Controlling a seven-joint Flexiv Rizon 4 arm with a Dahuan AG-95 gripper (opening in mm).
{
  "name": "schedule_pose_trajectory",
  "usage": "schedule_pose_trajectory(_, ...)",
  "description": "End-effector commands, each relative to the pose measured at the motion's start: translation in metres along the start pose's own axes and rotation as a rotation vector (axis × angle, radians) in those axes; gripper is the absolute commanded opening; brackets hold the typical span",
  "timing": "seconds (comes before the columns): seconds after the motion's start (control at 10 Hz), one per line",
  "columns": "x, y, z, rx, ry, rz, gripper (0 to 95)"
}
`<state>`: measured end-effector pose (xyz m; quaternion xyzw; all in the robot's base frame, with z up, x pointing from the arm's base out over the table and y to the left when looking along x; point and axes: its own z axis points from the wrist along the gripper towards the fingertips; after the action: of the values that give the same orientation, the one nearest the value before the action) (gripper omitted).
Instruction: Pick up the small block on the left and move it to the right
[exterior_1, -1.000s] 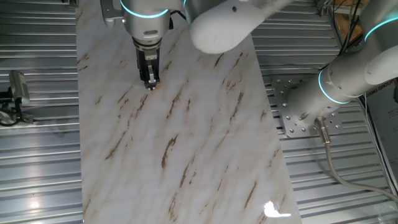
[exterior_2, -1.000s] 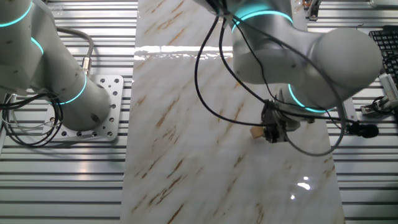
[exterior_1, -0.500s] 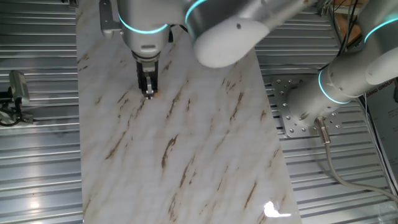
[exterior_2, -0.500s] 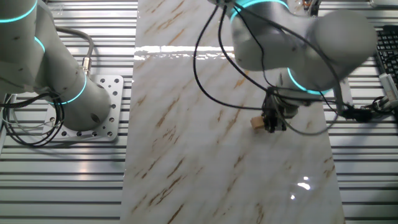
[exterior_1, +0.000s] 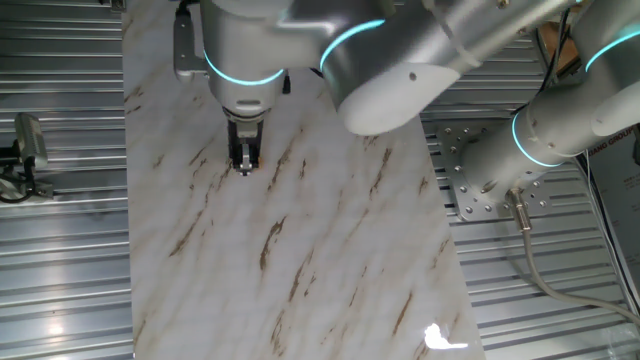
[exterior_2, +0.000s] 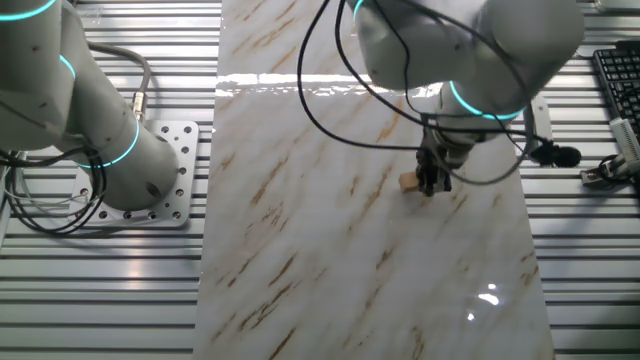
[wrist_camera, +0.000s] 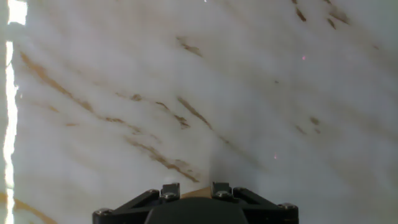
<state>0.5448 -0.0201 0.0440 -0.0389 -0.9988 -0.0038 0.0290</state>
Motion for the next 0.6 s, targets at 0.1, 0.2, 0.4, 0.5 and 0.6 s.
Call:
schedule_pose_trajectory(0.1,0.002,0.01,0.004,0.008,-0.021,0.032,0.0)
schedule_pose_trajectory(0.2,0.004,0.016,0.008,0.01,-0.035,0.046,0.0)
schedule_pose_trajectory(0.4,0.006,0.025,0.012,0.015,-0.045,0.06,0.0)
schedule_pose_trajectory(0.5,0.007,0.027,0.012,0.015,-0.045,0.062,0.0)
schedule_pose_trajectory(0.6,0.007,0.028,0.014,0.015,-0.046,0.061,0.0)
